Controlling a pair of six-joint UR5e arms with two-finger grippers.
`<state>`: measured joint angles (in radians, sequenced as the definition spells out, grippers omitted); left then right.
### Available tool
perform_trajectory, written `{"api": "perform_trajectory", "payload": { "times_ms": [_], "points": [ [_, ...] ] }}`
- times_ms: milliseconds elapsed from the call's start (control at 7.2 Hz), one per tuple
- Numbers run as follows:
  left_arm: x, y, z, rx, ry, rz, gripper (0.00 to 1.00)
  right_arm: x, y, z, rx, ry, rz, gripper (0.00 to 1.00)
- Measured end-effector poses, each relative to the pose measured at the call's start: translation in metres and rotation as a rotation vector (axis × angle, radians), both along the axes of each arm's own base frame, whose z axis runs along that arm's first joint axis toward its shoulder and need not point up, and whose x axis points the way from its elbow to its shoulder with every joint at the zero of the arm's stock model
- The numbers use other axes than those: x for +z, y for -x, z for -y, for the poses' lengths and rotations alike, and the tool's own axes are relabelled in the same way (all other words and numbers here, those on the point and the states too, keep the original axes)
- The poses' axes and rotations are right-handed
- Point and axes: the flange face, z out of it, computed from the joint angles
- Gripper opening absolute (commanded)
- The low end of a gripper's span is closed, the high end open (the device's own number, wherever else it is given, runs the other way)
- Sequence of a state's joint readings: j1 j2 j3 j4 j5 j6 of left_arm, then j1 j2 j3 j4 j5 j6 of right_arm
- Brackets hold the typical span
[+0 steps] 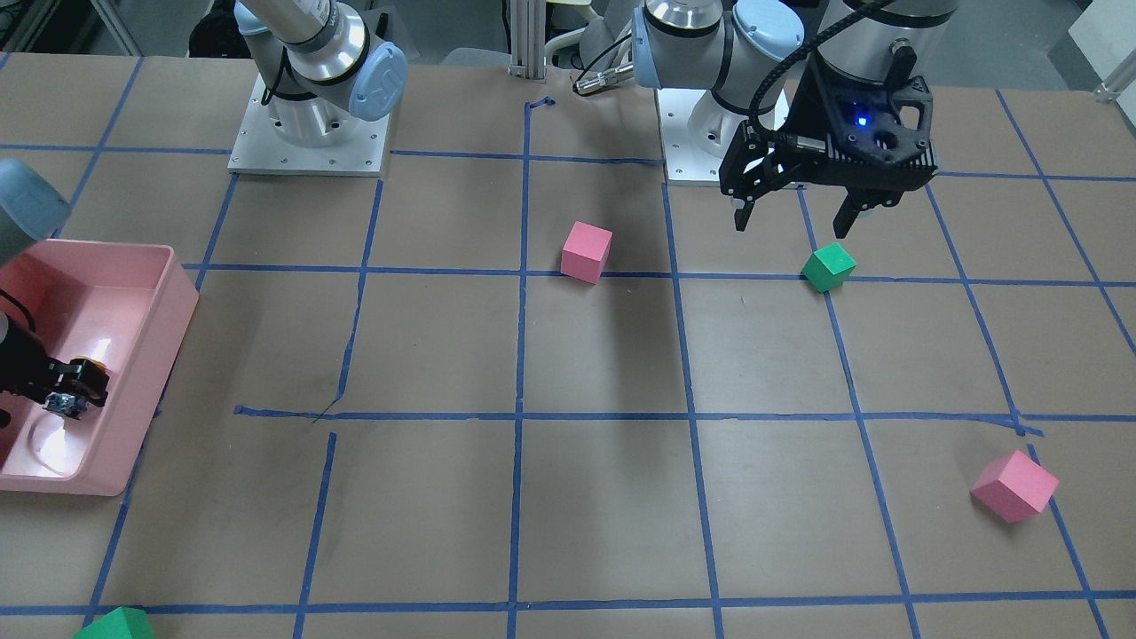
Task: Align button upright
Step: 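Lower the right gripper into the bin and grasp the push-button switch, then lift the switch out of the bin with the right gripper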
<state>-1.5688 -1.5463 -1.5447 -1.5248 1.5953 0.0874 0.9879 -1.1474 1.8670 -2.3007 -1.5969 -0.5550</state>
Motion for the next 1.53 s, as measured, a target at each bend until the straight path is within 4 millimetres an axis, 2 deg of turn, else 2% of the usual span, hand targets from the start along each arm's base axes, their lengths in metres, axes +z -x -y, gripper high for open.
{"api": "perform_trajectory", "payload": {
  "times_ms": [139, 417, 833, 972, 1250, 1389, 1528],
  "points": [
    [0.0, 0.0, 0.0, 0.0, 0.0, 0.0, 1.0, 0.002, 0.001, 0.001, 0.018, 0.003, -0.002, 0.21],
    [0.0, 0.0, 0.0, 0.001, 0.0, 0.0, 1.0, 0.007, 0.004, 0.004, 0.042, 0.006, -0.013, 0.04],
    [0.0, 0.0, 0.0, 0.0, 0.0, 0.0, 1.0, 0.023, 0.008, 0.01, 0.047, 0.017, -0.028, 0.0],
    [0.001, 0.0, 0.0, 0.0, 0.001, 0.0, 1.0, 0.038, 0.009, 0.012, 0.048, 0.015, -0.026, 0.0],
    [0.0, 0.0, 0.0, 0.0, 0.001, 0.0, 1.0, 0.096, 0.009, 0.024, 0.057, 0.01, -0.018, 0.0],
    [0.001, 0.0, 0.0, 0.0, 0.001, 0.0, 1.0, 0.125, -0.002, 0.034, 0.074, 0.012, -0.015, 0.0],
    [0.001, 0.0, 0.0, 0.001, 0.001, 0.0, 1.0, 0.152, -0.025, 0.044, 0.098, 0.018, -0.015, 0.0]
  ]
}}
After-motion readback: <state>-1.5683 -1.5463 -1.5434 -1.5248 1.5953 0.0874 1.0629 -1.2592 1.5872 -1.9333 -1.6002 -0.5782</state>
